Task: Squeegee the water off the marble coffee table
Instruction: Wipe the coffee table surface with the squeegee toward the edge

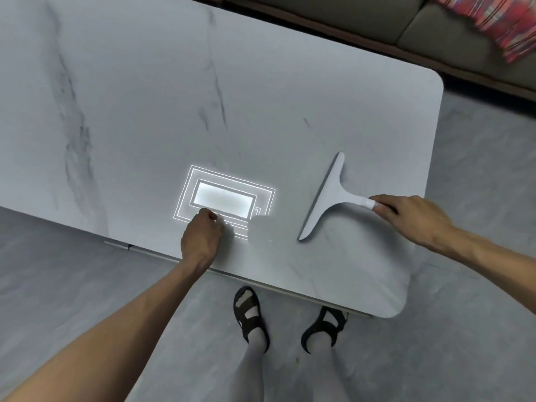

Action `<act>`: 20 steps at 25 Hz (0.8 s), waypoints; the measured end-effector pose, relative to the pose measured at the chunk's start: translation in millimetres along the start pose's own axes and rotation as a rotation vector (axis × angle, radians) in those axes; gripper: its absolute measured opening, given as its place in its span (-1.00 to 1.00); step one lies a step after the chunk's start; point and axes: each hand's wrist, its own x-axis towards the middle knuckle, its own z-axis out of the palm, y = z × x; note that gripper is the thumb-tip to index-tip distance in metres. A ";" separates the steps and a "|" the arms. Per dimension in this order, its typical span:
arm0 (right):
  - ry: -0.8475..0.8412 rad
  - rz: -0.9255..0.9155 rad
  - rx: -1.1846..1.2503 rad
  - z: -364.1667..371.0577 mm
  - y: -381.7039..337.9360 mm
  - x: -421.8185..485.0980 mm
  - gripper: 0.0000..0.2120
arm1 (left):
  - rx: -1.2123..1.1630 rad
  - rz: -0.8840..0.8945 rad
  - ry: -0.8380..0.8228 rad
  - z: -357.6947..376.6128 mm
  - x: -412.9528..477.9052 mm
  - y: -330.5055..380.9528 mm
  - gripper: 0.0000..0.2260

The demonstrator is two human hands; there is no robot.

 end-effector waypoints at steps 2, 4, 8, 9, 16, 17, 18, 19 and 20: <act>-0.007 -0.089 0.048 3.1 -42.3 8.0 -0.68 | -0.035 -0.062 0.049 -9.2 1.7 -17.1 -0.79; -0.033 -0.186 0.090 16.2 -97.4 20.0 -0.67 | -0.079 -0.137 0.117 -18.2 4.5 -34.4 -0.79; -0.135 -0.455 0.117 60.0 -223.7 41.0 -0.67 | -0.165 -0.257 0.223 -38.5 11.7 -69.4 -0.79; -0.164 -0.511 0.105 69.4 -251.4 45.2 -0.67 | -0.197 -0.285 0.235 -43.2 12.9 -77.0 -0.79; -0.238 -0.585 0.064 98.8 -321.1 55.7 -0.66 | -0.189 -0.297 0.149 -52.1 9.3 -98.5 -0.56; -0.238 -0.566 0.081 97.5 -311.7 53.4 -0.68 | -0.196 -0.287 0.134 -51.2 8.5 -95.0 -0.55; -0.228 -0.543 0.099 95.8 -297.7 49.2 -0.69 | -0.188 -0.265 0.116 -49.4 7.3 -90.3 -0.55; -0.206 -0.524 0.106 94.8 -279.6 42.5 -0.70 | -0.160 -0.232 0.099 -46.3 5.0 -85.3 -0.55; -0.179 -0.509 0.094 94.6 -257.5 33.8 -0.71 | -0.122 -0.190 0.086 -41.3 2.0 -78.9 -0.57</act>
